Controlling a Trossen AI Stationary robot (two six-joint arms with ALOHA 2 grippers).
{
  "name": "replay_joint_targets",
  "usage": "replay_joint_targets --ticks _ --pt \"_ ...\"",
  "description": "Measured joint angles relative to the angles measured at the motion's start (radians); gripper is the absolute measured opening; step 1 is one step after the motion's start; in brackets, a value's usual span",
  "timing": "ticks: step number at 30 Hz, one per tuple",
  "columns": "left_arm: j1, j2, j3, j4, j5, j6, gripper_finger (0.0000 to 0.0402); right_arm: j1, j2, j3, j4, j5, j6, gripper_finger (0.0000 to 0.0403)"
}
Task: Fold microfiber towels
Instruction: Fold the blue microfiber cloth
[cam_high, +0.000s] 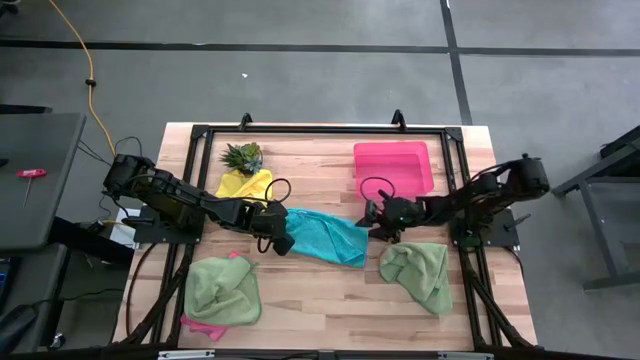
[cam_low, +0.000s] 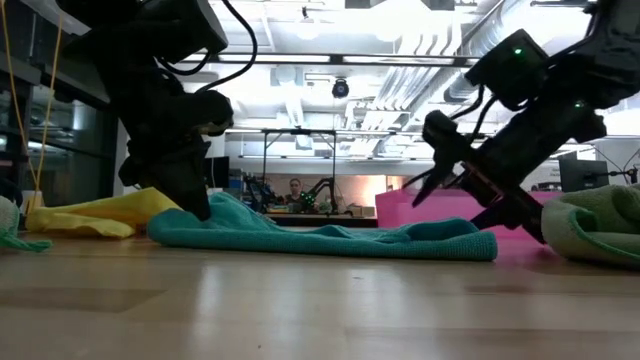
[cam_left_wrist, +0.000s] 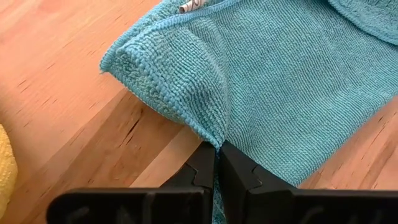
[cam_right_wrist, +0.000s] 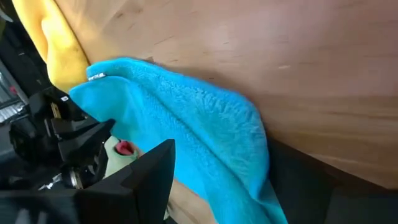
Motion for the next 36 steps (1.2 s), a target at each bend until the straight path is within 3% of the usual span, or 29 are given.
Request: replay_joint_targets --ticks 13,19,27,31,36 --pt "0.0 0.0 0.0 -0.001 0.005 0.008 0.0001 -0.005 0.022 0.018 -0.017 0.258 -0.147 0.0238" --pt "0.0 0.0 0.0 -0.002 0.02 0.009 0.0001 -0.004 -0.043 0.017 -0.095 0.223 -0.229 0.0238" --pt "0.0 0.0 0.0 -0.002 0.022 0.011 0.0001 -0.002 -0.291 0.017 -0.329 0.237 -0.409 0.0238" --pt "0.0 0.0 0.0 -0.002 0.022 0.027 0.0001 0.016 -0.39 0.034 -0.423 0.231 -0.561 0.0238" --pt "0.0 0.0 0.0 -0.003 0.027 0.027 0.0001 0.068 -0.386 0.209 -0.63 0.153 -0.892 0.0238"
